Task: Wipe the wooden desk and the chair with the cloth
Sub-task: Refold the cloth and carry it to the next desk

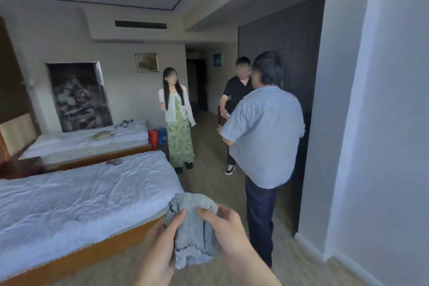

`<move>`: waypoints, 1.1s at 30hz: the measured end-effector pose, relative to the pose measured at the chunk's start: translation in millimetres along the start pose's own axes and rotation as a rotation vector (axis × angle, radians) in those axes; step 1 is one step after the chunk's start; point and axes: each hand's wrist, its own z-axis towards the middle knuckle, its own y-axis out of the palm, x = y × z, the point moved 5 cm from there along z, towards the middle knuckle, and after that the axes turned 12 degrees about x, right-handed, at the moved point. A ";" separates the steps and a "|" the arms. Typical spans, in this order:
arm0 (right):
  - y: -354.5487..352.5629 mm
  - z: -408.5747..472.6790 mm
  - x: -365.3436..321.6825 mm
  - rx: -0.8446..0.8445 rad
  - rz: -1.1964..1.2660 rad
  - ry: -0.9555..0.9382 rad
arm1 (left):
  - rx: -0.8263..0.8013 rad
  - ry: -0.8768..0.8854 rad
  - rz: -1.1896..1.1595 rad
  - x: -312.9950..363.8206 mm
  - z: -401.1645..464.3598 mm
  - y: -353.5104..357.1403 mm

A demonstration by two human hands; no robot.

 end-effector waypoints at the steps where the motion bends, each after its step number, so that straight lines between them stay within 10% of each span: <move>1: -21.8 9.8 -16.9 0.033 0.006 -0.039 | -0.056 -0.026 -0.010 -5.6 0.4 29.0; 18: -396.2 53.1 -221.6 0.707 0.079 -0.402 | -0.738 -0.003 0.144 -104.3 -65.0 439.1; 33: -701.9 -103.5 -212.7 1.734 0.088 -0.547 | -1.526 -0.320 0.347 -354.8 -278.2 696.7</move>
